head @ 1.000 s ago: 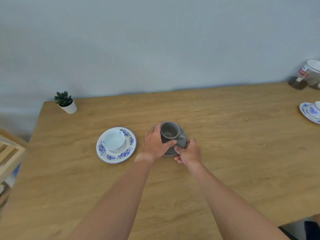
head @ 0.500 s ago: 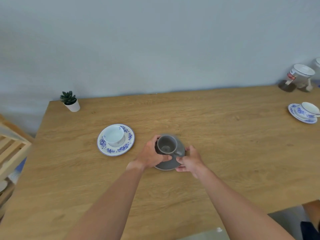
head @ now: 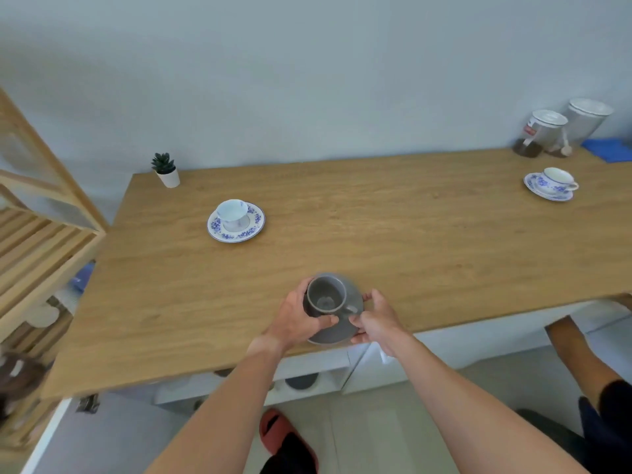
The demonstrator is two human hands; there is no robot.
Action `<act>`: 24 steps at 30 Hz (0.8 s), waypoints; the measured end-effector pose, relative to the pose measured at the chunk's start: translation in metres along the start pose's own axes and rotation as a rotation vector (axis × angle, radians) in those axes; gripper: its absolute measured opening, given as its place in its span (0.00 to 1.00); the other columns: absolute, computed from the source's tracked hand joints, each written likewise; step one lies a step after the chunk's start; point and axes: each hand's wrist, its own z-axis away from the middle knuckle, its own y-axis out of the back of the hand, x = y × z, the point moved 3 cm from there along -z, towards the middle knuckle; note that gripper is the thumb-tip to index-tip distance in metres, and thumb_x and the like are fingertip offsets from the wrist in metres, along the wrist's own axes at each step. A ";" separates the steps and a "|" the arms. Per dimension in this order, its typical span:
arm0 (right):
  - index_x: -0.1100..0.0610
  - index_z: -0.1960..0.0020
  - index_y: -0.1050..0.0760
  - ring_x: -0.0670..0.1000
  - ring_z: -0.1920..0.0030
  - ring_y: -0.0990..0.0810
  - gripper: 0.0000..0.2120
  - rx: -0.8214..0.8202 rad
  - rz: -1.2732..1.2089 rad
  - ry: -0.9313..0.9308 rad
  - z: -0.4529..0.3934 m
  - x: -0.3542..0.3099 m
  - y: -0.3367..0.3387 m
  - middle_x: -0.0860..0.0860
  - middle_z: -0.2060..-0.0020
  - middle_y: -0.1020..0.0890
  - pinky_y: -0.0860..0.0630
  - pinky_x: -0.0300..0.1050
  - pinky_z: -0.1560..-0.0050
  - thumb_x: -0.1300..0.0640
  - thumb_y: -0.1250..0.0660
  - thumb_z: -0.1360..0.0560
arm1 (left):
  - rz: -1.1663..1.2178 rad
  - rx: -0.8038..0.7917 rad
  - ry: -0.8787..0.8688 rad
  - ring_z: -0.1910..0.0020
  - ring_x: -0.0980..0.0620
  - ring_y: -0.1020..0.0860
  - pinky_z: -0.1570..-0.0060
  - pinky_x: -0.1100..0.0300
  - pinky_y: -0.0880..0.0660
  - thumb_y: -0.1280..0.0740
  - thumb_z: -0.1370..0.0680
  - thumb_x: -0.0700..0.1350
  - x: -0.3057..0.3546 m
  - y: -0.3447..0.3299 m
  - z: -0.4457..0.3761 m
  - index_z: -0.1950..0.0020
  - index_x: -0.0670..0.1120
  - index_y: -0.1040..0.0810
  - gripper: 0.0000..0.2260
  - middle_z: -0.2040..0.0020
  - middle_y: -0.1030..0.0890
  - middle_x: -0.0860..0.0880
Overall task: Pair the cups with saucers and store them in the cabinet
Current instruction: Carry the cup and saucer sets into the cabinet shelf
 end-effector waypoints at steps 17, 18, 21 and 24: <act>0.56 0.48 0.32 0.57 0.65 0.20 0.14 -0.083 0.176 -0.114 0.118 0.179 -0.019 0.60 0.59 0.19 0.22 0.47 0.69 0.69 0.33 0.27 | -0.011 0.040 0.209 0.45 0.69 0.25 0.51 0.78 0.31 0.20 0.34 0.44 -0.074 -0.078 0.216 0.38 0.59 0.28 0.30 0.46 0.21 0.62; 0.55 0.48 0.31 0.57 0.64 0.20 0.14 -0.087 0.172 -0.120 0.110 0.188 -0.027 0.60 0.59 0.19 0.23 0.46 0.70 0.69 0.32 0.27 | -0.014 0.048 0.240 0.44 0.67 0.24 0.51 0.77 0.30 0.20 0.35 0.44 -0.086 -0.078 0.215 0.38 0.60 0.29 0.30 0.46 0.21 0.63; 0.53 0.48 0.30 0.56 0.59 0.18 0.15 -0.088 0.195 -0.144 0.078 0.214 -0.054 0.59 0.54 0.19 0.23 0.43 0.72 0.69 0.31 0.26 | -0.038 0.072 0.304 0.45 0.67 0.24 0.51 0.77 0.30 0.20 0.35 0.45 -0.130 -0.077 0.207 0.38 0.58 0.28 0.30 0.46 0.21 0.62; 0.53 0.46 0.31 0.56 0.55 0.17 0.16 -0.107 0.204 -0.175 0.042 0.239 -0.082 0.58 0.50 0.19 0.23 0.40 0.74 0.69 0.31 0.25 | -0.052 0.101 0.351 0.48 0.72 0.26 0.55 0.82 0.32 0.20 0.34 0.44 -0.174 -0.075 0.194 0.36 0.56 0.28 0.30 0.47 0.22 0.62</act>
